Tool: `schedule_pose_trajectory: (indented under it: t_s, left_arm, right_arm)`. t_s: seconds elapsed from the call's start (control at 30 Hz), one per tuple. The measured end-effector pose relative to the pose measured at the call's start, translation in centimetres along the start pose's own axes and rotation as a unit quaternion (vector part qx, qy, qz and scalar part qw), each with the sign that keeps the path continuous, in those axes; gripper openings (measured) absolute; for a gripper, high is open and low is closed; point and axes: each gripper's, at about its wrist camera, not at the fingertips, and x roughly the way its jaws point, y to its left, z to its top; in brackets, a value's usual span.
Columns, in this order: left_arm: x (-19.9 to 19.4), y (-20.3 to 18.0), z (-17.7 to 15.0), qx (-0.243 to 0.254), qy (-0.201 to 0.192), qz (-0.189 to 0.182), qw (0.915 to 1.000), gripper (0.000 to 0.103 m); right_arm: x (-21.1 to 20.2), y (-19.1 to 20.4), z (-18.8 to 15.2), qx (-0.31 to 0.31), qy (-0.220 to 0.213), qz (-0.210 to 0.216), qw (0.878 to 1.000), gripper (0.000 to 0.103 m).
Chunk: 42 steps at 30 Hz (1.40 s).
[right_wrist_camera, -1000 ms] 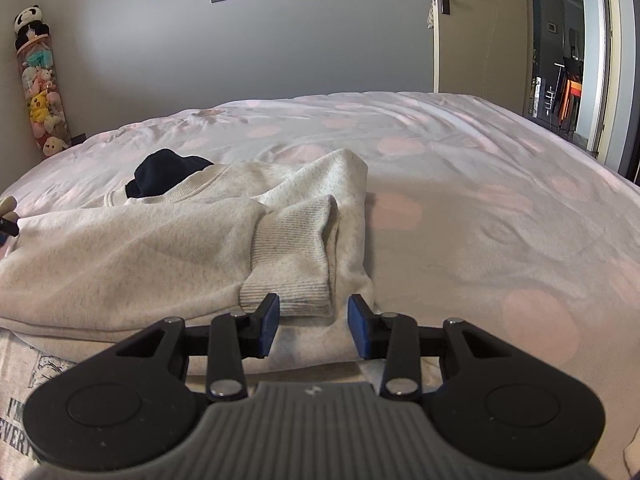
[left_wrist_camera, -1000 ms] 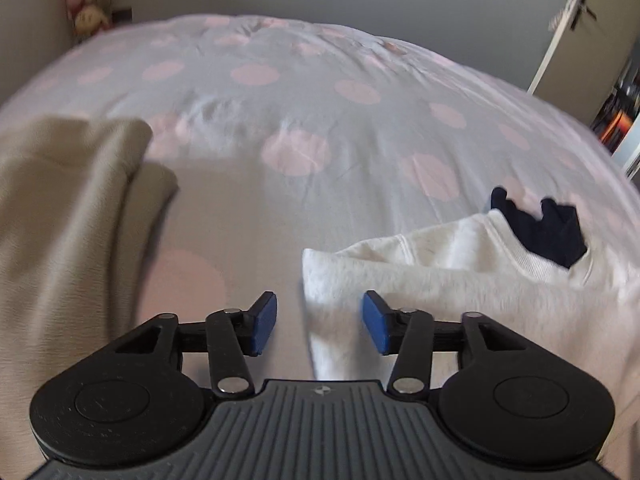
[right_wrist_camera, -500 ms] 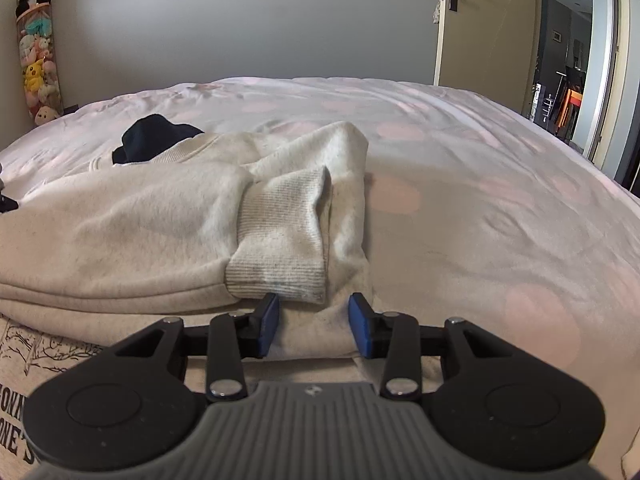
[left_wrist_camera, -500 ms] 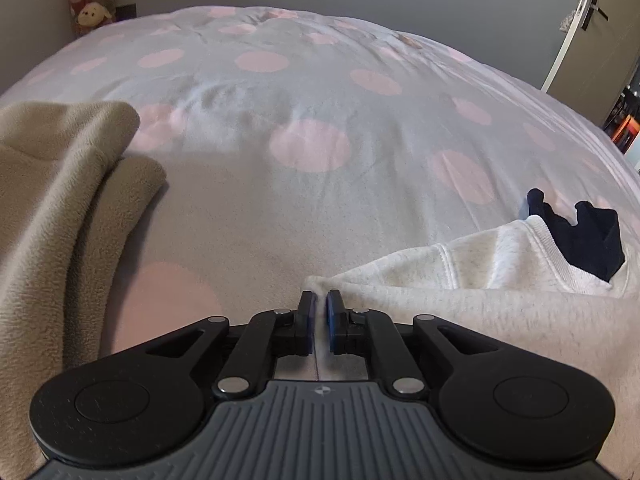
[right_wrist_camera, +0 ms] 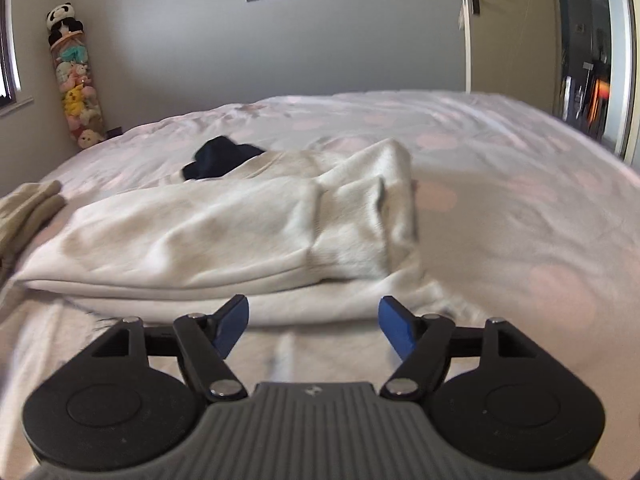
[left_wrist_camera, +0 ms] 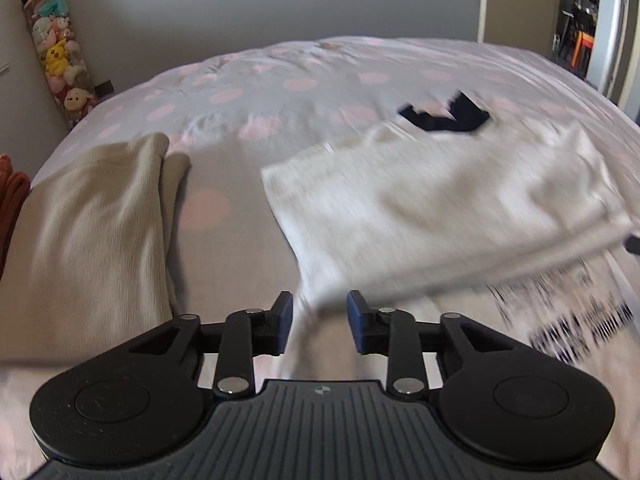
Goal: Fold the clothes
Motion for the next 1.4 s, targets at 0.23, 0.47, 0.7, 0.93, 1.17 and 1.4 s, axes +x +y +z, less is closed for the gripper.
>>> schedule_pose_trajectory:
  t_s: [0.23,0.47,0.7,0.93,1.17,1.4]
  left_arm:
    - [-6.0,-4.8,-6.0,0.072,0.04,-0.047,0.9955,0.043]
    - [-9.2,-9.6,-11.0,0.194,0.069,-0.044,0.9775,0.045]
    - [-9.8,-15.0,-15.7,0.34,0.102,0.002,0.935,0.05]
    - [-8.5,-20.4,-21.7,0.559,0.12,0.012,0.8202,0.06]
    - [-6.8,-20.5,-22.8,0.563,0.119,0.032,0.8172,0.074]
    - [-7.0,-19.7,-21.3,0.502,0.134,0.005,0.8543,0.037]
  right_arm:
    - [-7.1,1.5,-3.0,0.055,0.077,0.063,0.993,0.076]
    - [-14.4,1.8,-5.5,0.069,0.057,0.053,0.995,0.078]
    - [-16.4,2.3,-5.8,0.066,0.027,0.06,0.996,0.078]
    - [-17.3,5.1,-5.9,-0.014,0.027,0.05,0.998,0.078]
    - [-17.3,6.5,-6.3,-0.059,0.03,0.031,0.997,0.078]
    - [-16.4,8.0,-6.7,-0.106,0.054,0.043,0.992,0.078]
